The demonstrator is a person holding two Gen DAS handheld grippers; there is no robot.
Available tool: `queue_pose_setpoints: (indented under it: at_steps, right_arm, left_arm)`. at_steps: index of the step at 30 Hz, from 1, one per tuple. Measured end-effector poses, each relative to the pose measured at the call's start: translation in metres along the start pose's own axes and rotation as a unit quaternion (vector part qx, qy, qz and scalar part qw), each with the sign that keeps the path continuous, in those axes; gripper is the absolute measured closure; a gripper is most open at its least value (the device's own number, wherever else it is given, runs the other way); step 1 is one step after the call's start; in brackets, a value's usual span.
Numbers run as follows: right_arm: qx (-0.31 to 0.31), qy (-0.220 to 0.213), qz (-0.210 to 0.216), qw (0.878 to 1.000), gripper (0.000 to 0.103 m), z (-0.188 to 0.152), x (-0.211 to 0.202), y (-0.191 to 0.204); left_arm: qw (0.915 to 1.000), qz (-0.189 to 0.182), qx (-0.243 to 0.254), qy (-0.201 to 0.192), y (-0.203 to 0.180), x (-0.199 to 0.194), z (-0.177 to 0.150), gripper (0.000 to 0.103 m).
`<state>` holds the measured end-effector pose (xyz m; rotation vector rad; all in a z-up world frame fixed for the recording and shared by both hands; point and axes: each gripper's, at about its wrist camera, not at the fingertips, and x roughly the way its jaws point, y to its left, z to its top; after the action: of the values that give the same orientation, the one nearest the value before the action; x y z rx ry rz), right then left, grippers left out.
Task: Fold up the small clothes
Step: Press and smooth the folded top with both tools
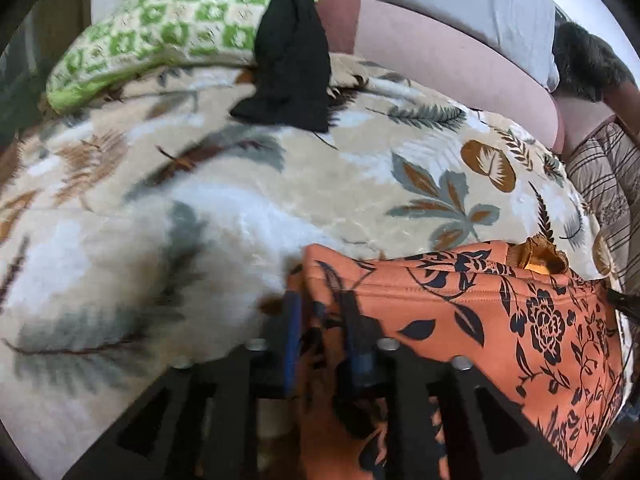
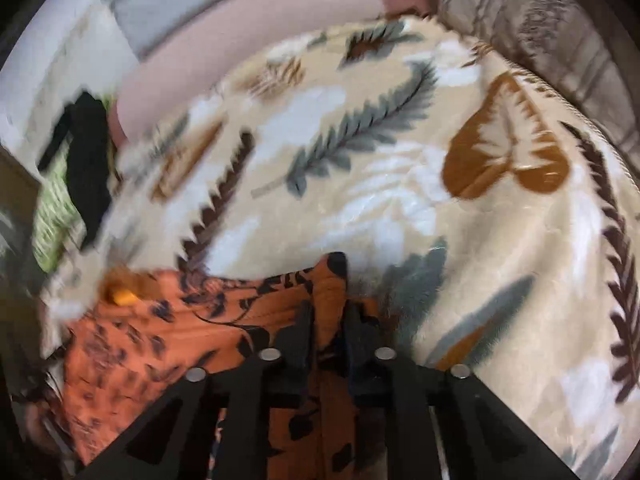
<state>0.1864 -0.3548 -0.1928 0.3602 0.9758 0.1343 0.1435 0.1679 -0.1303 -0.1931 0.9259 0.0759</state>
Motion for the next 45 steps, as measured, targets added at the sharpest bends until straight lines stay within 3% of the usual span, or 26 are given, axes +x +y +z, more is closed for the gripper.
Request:
queue_pose_setpoints:
  at_steps: [2, 5, 7, 8, 10, 11, 12, 13, 14, 15, 16, 17, 18, 19, 22, 23, 25, 28, 31, 33, 35, 38, 41, 43, 44, 45]
  right_arm:
    - [-0.001, -0.01, -0.011, 1.0, 0.041, -0.004, -0.021, 0.002]
    - [-0.014, -0.017, 0.047, 0.999, 0.041, -0.018, -0.062, 0.022]
    - [-0.022, -0.012, 0.128, 0.991, 0.032, -0.036, -0.085, 0.039]
    - [-0.024, 0.005, 0.167, 0.986, 0.022, -0.045, -0.086, 0.047]
    - [-0.031, 0.06, 0.25, 0.966, 0.021, -0.063, -0.069, 0.058]
    - [-0.035, 0.089, 0.268, 0.959, 0.021, -0.069, -0.056, 0.06]
    - [-0.039, 0.111, 0.26, 0.958, 0.021, -0.075, -0.04, 0.059]
    - [-0.031, 0.113, 0.19, 0.975, 0.021, -0.077, -0.018, 0.046]
    - [0.001, 0.111, 0.175, 0.978, 0.032, -0.076, -0.006, 0.03]
    - [0.07, 0.1, 0.203, 0.972, 0.044, -0.073, 0.0, 0.007]
    - [0.14, 0.081, 0.213, 0.964, 0.044, -0.07, -0.007, -0.011]
    - [0.148, 0.063, 0.199, 0.967, 0.04, -0.068, -0.018, -0.013]
    - [0.126, 0.039, 0.181, 0.974, 0.03, -0.066, -0.034, -0.008]
    - [0.097, 0.027, 0.186, 0.977, 0.027, -0.067, -0.048, 0.0]
    - [0.062, 0.065, 0.246, 0.965, 0.026, -0.077, -0.055, 0.019]
    - [0.054, 0.073, 0.249, 0.964, 0.026, -0.079, -0.052, 0.024]
    - [0.055, 0.088, 0.252, 0.962, 0.026, -0.075, -0.037, 0.03]
    - [0.09, 0.129, 0.287, 0.945, 0.026, -0.066, -0.004, 0.035]
    - [0.063, 0.163, 0.297, 0.939, 0.026, -0.052, 0.015, 0.054]
    - [0.048, 0.164, 0.247, 0.954, 0.026, -0.039, 0.034, 0.053]
    - [0.097, 0.149, 0.26, 0.949, 0.026, -0.025, 0.049, 0.04]
    - [0.107, 0.099, 0.224, 0.964, 0.026, -0.005, 0.038, 0.039]
    - [0.079, 0.117, 0.283, 0.949, 0.025, -0.012, 0.021, 0.066]
    - [0.037, 0.174, 0.316, 0.932, 0.025, -0.024, 0.029, 0.1]
    - [0.006, 0.212, 0.325, 0.922, 0.025, -0.031, 0.044, 0.124]
    - [-0.011, 0.228, 0.321, 0.919, 0.025, -0.032, 0.056, 0.137]
  left_arm:
    - [0.9998, -0.015, -0.002, -0.011, 0.001, -0.024, -0.004, 0.078]
    - [0.9985, -0.037, 0.02, -0.036, -0.011, -0.062, -0.019, 0.076]
    - [0.9963, -0.059, 0.041, -0.047, -0.025, -0.086, -0.034, 0.058]
    - [0.9953, -0.066, 0.049, -0.05, -0.031, -0.093, -0.043, 0.044]
    - [0.9921, -0.086, 0.077, -0.049, -0.046, -0.096, -0.062, 0.039]
    - [0.9912, -0.078, 0.102, -0.033, -0.053, -0.084, -0.069, 0.039]
    - [0.9914, -0.056, 0.116, -0.021, -0.057, -0.074, -0.073, 0.039]
    - [0.9911, -0.008, 0.133, 0.003, -0.056, -0.049, -0.077, 0.039]
    - [0.9917, 0.021, 0.124, 0.023, -0.05, -0.03, -0.077, 0.039]
    - [0.9946, 0.019, 0.099, 0.025, -0.04, -0.025, -0.074, 0.036]
    - [0.9979, 0.016, 0.06, 0.017, -0.031, -0.032, -0.067, 0.036]
    - [0.999, 0.028, 0.035, 0.004, -0.026, -0.041, -0.063, 0.037]
    - [0.9991, 0.032, 0.02, -0.017, -0.023, -0.052, -0.06, 0.038]
    - [0.9992, 0.022, 0.018, -0.029, -0.022, -0.063, -0.058, 0.038]
    - [0.9985, -0.023, 0.035, -0.036, -0.035, -0.078, -0.062, 0.038]
    - [0.9975, -0.034, 0.054, -0.031, -0.045, -0.074, -0.064, 0.038]
    - [0.9957, -0.027, 0.088, -0.009, -0.06, -0.06, -0.064, 0.038]
    - [0.9938, -0.026, 0.104, 0.027, -0.075, -0.033, -0.061, 0.038]
    - [0.9907, 0.011, 0.131, 0.035, -0.08, -0.014, -0.055, 0.034]
    - [0.9912, 0.023, 0.124, 0.04, -0.078, -0.002, -0.042, 0.032]
    - [0.9939, 0.035, 0.096, 0.042, -0.071, 0.007, -0.024, 0.032]
    - [0.9953, 0.034, 0.08, 0.044, -0.069, 0.004, -0.016, 0.032]
    - [0.9954, 0.009, 0.094, 0.016, -0.079, -0.019, -0.019, 0.032]
    - [0.9927, -0.025, 0.118, 0.002, -0.098, -0.023, -0.019, 0.032]
    - [0.9896, -0.028, 0.141, 0.004, -0.109, -0.017, -0.019, 0.032]
    - [0.9861, -0.021, 0.164, 0.008, -0.118, -0.005, -0.019, 0.032]
